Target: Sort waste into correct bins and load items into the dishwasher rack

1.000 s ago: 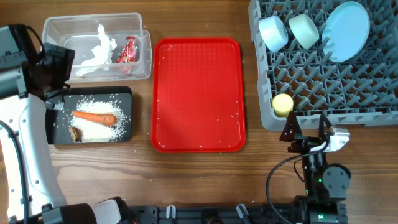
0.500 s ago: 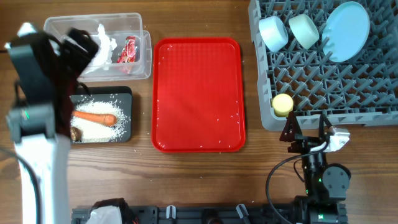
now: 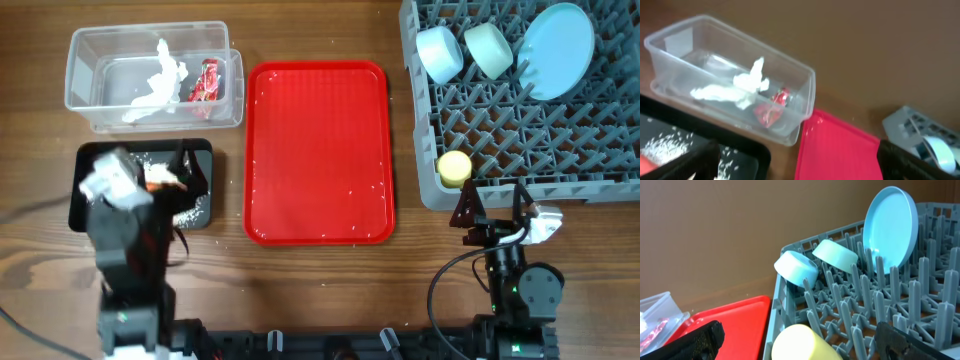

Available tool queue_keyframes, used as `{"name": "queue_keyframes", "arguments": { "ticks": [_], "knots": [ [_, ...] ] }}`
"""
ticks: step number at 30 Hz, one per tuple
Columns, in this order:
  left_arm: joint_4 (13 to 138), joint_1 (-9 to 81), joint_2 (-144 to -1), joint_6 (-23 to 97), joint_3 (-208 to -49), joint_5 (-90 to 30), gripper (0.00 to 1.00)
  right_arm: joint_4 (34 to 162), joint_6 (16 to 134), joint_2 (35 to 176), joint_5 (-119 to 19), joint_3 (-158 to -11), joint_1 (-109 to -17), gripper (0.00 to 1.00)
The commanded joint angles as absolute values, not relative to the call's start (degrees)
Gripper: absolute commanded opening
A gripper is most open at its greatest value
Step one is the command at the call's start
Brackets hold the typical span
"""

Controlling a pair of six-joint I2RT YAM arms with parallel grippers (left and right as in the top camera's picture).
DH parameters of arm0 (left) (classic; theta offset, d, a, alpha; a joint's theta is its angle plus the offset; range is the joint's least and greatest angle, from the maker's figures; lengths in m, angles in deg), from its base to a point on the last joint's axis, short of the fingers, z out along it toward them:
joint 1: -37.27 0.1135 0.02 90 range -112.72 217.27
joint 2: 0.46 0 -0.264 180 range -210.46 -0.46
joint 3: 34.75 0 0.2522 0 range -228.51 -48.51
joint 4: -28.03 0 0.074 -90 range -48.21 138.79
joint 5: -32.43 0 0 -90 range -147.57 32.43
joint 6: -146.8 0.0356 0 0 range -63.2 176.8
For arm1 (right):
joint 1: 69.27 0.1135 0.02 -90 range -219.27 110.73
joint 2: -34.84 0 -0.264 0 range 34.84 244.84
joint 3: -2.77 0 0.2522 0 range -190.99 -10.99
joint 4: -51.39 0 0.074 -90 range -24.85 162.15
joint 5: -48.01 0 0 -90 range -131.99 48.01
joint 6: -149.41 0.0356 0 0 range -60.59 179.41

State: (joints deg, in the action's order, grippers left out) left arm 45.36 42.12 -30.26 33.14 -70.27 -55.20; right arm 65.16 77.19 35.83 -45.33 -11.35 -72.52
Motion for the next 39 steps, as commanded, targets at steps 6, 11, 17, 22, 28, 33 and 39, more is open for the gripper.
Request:
{"name": "queue_keyframes", "arguments": {
  "ticks": [6,11,17,22,28,33,39],
  "knots": [
    [42.43,39.76,-11.85,32.62,-53.26,-54.50,1.00,64.98,77.58,35.41,-45.02,-11.28,-72.28,1.00],
    [43.11,38.64,-8.95,35.77,-52.00,-55.90,1.00,64.98,77.60,35.41,-45.02,-11.28,-72.28,1.00],
    [43.79,38.51,-4.86,37.14,-50.27,-55.92,1.00,64.98,77.60,35.41,-45.02,-11.28,-72.28,1.00],
    [45.78,38.51,-1.25,37.12,-48.85,-55.90,1.00,64.98,77.60,35.41,-45.02,-11.28,-72.28,1.00],
    [46.19,38.33,-0.64,38.43,-48.85,-55.88,1.00,64.98,77.60,35.41,-45.02,-11.28,-72.28,1.00],
    [46.17,38.33,-0.64,38.39,-48.85,-55.68,1.00,64.98,77.60,35.41,-45.00,-11.28,-72.28,1.00],
    [46.11,38.33,-0.84,38.41,-48.85,-55.70,1.00,64.98,77.60,35.41,-45.02,-11.28,-72.28,1.00]
  ]
}}
